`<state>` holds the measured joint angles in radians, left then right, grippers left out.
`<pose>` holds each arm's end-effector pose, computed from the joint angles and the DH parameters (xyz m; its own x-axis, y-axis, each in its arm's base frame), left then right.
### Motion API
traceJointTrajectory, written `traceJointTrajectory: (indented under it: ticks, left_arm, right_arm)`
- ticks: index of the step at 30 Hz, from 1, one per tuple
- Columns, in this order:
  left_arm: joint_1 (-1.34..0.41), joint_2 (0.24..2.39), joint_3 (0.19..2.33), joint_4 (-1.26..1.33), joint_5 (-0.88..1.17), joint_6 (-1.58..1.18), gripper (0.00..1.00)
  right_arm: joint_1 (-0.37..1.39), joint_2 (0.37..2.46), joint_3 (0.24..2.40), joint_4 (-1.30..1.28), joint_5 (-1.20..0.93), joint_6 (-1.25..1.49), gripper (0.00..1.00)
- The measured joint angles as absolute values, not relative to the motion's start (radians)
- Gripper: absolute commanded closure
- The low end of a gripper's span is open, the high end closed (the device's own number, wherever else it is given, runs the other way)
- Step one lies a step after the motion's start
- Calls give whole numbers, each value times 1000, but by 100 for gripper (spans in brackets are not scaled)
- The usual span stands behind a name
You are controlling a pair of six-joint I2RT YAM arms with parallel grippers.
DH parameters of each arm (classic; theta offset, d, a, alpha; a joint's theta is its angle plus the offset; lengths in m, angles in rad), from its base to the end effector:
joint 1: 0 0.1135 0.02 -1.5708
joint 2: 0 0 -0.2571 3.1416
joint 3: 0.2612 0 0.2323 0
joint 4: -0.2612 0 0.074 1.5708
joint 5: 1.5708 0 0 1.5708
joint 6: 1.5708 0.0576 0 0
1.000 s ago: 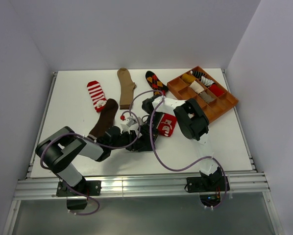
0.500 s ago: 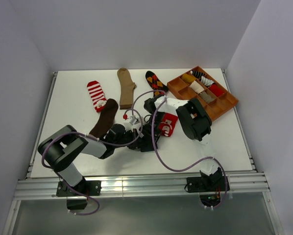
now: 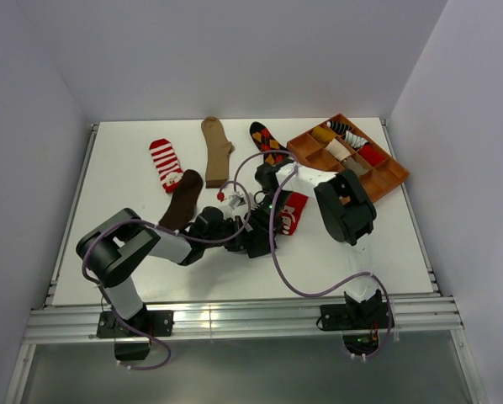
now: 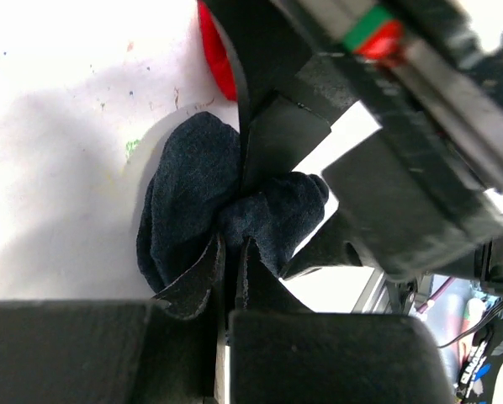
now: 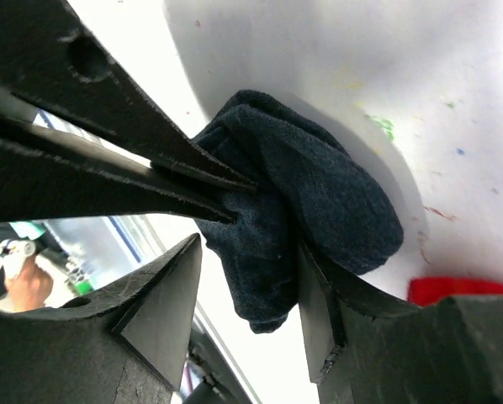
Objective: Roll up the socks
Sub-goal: Roll the sock at the center of the board.
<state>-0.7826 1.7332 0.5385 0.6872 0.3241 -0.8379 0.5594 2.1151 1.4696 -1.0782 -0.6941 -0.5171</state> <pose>0.2084 -0.2331 0.1180 -0.8740 -0.1244 -0.4697 0.3231 0.5731 -0.7531 0.2775 0.2172 0.1295 -0.5674 -0.8035 -0.1802 -0.6969 0.3520 0.6249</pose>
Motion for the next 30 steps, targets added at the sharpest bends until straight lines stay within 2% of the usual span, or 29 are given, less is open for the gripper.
traceJointTrajectory:
  ticks: [18,30]
  left_arm:
    - [-783,1772,622,596,324,-869,100]
    - [-780,1777,650,545,332,-880,100]
  right_arm:
    - [493,1988,1367,-945,-642,-544,43]
    - [435,1844,1295,-840,-589,-552,38]
